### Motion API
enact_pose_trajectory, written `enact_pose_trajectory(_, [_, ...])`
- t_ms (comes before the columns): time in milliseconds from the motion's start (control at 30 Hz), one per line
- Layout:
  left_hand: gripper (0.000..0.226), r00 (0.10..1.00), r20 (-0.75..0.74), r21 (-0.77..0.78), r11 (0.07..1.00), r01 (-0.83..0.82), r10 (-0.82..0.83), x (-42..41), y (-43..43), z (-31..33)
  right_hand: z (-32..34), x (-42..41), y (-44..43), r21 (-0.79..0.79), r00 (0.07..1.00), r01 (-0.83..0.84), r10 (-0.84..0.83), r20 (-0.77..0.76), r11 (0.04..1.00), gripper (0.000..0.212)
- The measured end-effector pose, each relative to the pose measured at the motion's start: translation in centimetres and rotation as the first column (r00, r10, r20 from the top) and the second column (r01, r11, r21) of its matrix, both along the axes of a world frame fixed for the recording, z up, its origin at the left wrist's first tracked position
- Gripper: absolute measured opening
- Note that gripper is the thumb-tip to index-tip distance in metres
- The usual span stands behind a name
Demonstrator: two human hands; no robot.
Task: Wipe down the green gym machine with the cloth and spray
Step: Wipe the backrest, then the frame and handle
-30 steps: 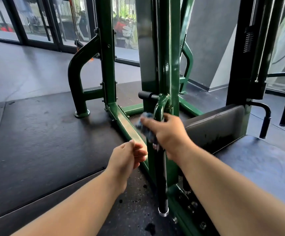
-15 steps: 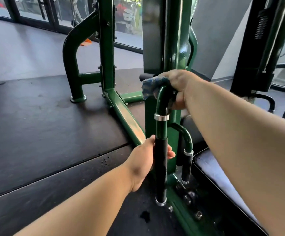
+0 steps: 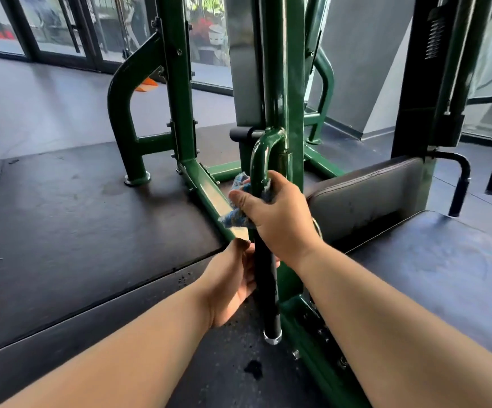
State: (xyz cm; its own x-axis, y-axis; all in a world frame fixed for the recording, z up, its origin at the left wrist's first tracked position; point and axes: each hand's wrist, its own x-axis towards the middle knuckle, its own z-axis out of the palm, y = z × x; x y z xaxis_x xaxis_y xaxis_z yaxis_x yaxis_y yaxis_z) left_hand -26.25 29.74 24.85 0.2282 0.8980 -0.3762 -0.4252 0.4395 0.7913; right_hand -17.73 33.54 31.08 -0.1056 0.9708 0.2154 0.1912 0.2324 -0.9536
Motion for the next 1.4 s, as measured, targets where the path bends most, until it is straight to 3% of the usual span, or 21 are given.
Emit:
enact_pose_trajectory(133, [0.053, 0.993, -0.117, 0.019, 1.000, 0.008, -0.006, 0.3, 0.0, 0.8, 1.6, 1.3, 0.9, -0.246, 0.934, -0.100, 0.005, -0.358, 0.964, 0.038])
enact_pose_trajectory(200, [0.049, 0.976, -0.218, 0.029, 0.999, 0.027, -0.020, 0.2, 0.4, 2.1, 3.5, 2.0, 3.2, -0.406, 0.845, -0.138, -0.107, -0.525, 0.903, 0.056])
enact_pose_trajectory(267, [0.050, 0.966, -0.258, 0.075, 0.997, 0.033, -0.013, -0.1, 1.1, 3.5, 5.3, 2.1, 6.2, -0.518, 0.773, -0.157, -0.222, -0.594, 0.841, 0.057])
enact_pose_trajectory(334, [0.052, 0.963, -0.270, 0.104, 0.993, 0.049, -0.019, -0.2, 1.6, 4.5, 6.0, 1.7, 9.2, -0.599, 0.780, -0.088, -0.319, -0.538, 0.796, 0.071])
enact_pose_trajectory(434, [0.056, 0.961, -0.271, 0.092, 0.993, 0.075, -0.048, -0.5, 1.7, 4.1, 6.2, 0.2, 12.4, -0.616, 0.782, -0.081, -0.333, -0.527, 0.784, 0.048])
enact_pose_trajectory(500, [0.055, 0.972, -0.229, 0.058, 0.996, 0.061, -0.046, -0.7, 1.2, 3.3, 5.7, -0.6, 13.0, -0.596, 0.837, -0.034, -0.303, -0.456, 0.802, 0.033])
enact_pose_trajectory(567, [0.056, 0.984, -0.172, 0.033, 0.998, 0.056, -0.049, -0.9, 0.8, 2.4, 4.8, -0.6, 12.0, -0.540, 0.897, -0.016, -0.227, -0.379, 0.841, 0.039])
enact_pose_trajectory(634, [0.058, 0.994, -0.100, 0.019, 0.999, 0.037, -0.035, -1.1, 0.4, 1.4, 4.5, -0.8, 9.0, -0.454, 0.909, -0.105, -0.099, -0.404, 0.885, 0.044])
enact_pose_trajectory(701, [0.058, 0.999, -0.043, -0.007, 1.000, -0.009, 0.009, -1.0, -0.2, 0.2, 3.8, -0.6, 6.0, -0.312, 0.906, -0.146, -0.001, -0.424, 0.939, 0.031])
enact_pose_trajectory(834, [0.052, 0.992, -0.011, 0.003, 0.992, -0.126, 0.126, -0.4, -1.0, -1.0, 2.2, 1.6, 1.2, -0.016, 0.993, -0.118, 0.118, -0.027, 0.993, 0.020])
enact_pose_trajectory(1001, [0.042, 0.971, -0.026, 0.161, 0.960, -0.229, 0.236, 0.3, -2.1, -0.5, -3.1, 4.4, -1.6, -0.003, 0.978, -0.196, 0.196, 0.076, 0.981, 0.014])
enact_pose_trajectory(1134, [0.035, 0.937, 0.074, 0.168, 0.921, -0.350, 0.343, -0.8, -2.2, -0.2, -5.9, 4.1, -2.9, 0.063, 0.990, -0.116, 0.110, 0.093, 0.991, 0.025])
enact_pose_trajectory(1301, [0.029, 0.947, -0.123, 0.151, 0.948, -0.279, 0.298, -1.8, -3.1, -0.3, -7.6, 4.8, -4.3, 0.081, 0.977, -0.064, 0.046, 0.211, 0.995, 0.028])
enact_pose_trajectory(1401, [0.020, 0.958, -0.149, 0.193, 0.957, -0.216, 0.246, -2.2, -3.8, -0.6, -7.8, 5.7, -4.4, -0.007, 0.965, -0.091, 0.090, 0.248, 0.996, 0.026])
